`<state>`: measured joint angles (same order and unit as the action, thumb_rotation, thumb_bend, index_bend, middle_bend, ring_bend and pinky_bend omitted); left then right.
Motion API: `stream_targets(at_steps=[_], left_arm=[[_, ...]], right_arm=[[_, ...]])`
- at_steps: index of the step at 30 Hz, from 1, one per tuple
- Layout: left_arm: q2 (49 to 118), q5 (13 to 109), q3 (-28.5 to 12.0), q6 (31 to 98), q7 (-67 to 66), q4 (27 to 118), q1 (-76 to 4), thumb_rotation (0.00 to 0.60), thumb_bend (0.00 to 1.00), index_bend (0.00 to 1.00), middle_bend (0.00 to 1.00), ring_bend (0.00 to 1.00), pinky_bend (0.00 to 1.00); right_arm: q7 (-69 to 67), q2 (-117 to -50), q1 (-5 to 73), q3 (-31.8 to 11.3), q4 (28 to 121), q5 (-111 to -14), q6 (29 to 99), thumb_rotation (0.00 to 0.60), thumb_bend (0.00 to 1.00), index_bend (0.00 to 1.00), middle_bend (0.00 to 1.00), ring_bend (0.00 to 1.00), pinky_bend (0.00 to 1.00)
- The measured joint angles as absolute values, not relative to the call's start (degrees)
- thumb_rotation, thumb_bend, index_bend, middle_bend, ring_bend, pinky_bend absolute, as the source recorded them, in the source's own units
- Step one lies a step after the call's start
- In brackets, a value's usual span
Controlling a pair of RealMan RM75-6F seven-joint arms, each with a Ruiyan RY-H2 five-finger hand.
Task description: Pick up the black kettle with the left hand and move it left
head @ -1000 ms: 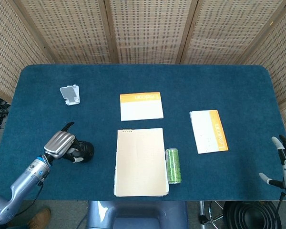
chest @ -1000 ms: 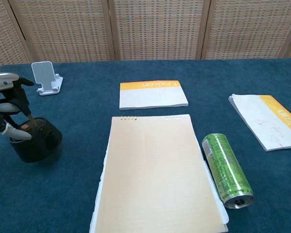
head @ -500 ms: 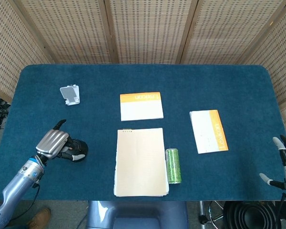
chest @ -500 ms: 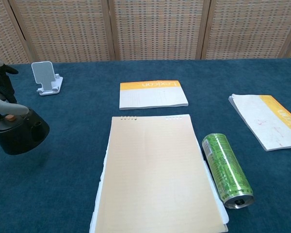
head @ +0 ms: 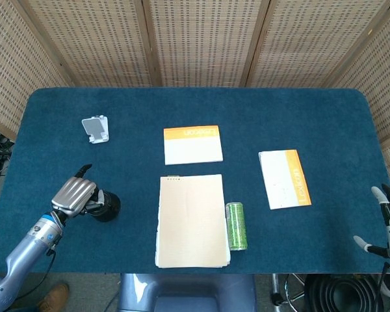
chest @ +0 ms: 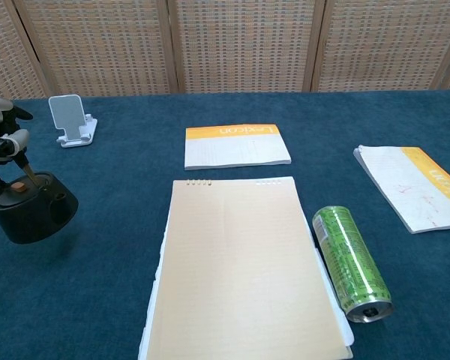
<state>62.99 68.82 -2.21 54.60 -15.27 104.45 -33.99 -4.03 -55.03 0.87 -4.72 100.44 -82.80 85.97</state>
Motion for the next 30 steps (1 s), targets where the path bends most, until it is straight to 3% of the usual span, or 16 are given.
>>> stream_targets(at_steps=[3, 11, 14, 22, 30], left_arm=[[63.2, 68.9, -2.2, 54.9, -15.8, 104.1, -34.0, 0.117, 0.85, 1.00, 1.00, 0.87, 0.14], [64.6, 69.9, -2.1, 55.6, -17.9, 101.1, -34.2, 0.117, 0.84, 1.00, 1.00, 0.88, 0.57], [65.4, 69.8, -2.0, 55.6, -19.8, 99.4, -34.5, 0.117, 0.84, 1.00, 1.00, 0.88, 0.67], [66.8, 68.1, -1.8, 55.6, -23.9, 98.5, -35.0, 0.117, 0.86, 1.00, 1.00, 0.88, 0.76], [66.9, 67.7, -1.7, 56.0, -26.1, 98.7, -35.3, 0.117, 0.96, 1.00, 1.00, 0.88, 0.79]], right_arm=[[-4.0, -55.0, 0.9, -4.7, 100.5, -82.8, 86.0, 0.600, 0.00, 0.03, 0.00, 0.00, 0.00], [-3.9, -55.1, 0.9, -4.7, 100.5, -82.9, 85.9, 0.600, 0.00, 0.03, 0.00, 0.00, 0.00], [-3.8, -55.1, 0.9, -4.7, 100.5, -82.8, 85.9, 0.600, 0.00, 0.03, 0.00, 0.00, 0.00], [-3.9, -55.1, 1.0, -4.7, 100.5, -82.8, 85.8, 0.600, 0.00, 0.03, 0.00, 0.00, 0.00], [-4.1, -55.0, 0.9, -4.7, 100.5, -82.8, 86.0, 0.600, 0.00, 0.03, 0.00, 0.00, 0.00]])
